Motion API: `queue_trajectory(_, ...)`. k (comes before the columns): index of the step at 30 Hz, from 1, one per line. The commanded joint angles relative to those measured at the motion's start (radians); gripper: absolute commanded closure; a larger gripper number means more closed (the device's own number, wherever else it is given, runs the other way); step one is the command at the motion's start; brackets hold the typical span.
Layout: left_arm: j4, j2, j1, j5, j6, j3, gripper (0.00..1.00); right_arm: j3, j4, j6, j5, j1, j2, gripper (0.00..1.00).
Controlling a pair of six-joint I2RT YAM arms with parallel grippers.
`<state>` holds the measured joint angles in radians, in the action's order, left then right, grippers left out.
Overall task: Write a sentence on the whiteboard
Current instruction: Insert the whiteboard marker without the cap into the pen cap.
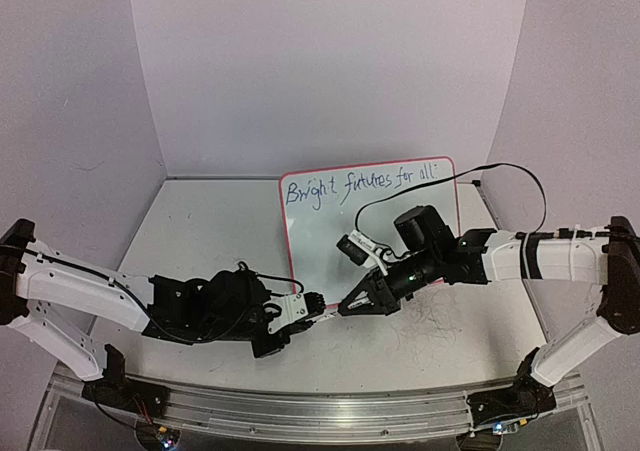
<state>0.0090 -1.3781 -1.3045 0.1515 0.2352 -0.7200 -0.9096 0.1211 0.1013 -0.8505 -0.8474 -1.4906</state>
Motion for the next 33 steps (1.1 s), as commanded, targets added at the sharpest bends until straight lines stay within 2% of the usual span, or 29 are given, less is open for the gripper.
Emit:
queue_trajectory(1, 0.025, 0.002, -0.006, -0.016, -0.004, -0.051, 1.0, -0.04, -0.029, -0.006, 0.009, -0.005, -0.011, 1.0)
queue_trajectory(23, 0.034, 0.001, -0.01, -0.033, 0.007, -0.069, 1.0, -0.058, -0.068, 0.019, -0.005, -0.031, -0.057, 1.0)
queue_trajectory(33, 0.044, 0.005, -0.019, 0.03, 0.037, -0.124, 1.0, -0.083, -0.07, 0.045, -0.042, -0.035, -0.09, 1.0)
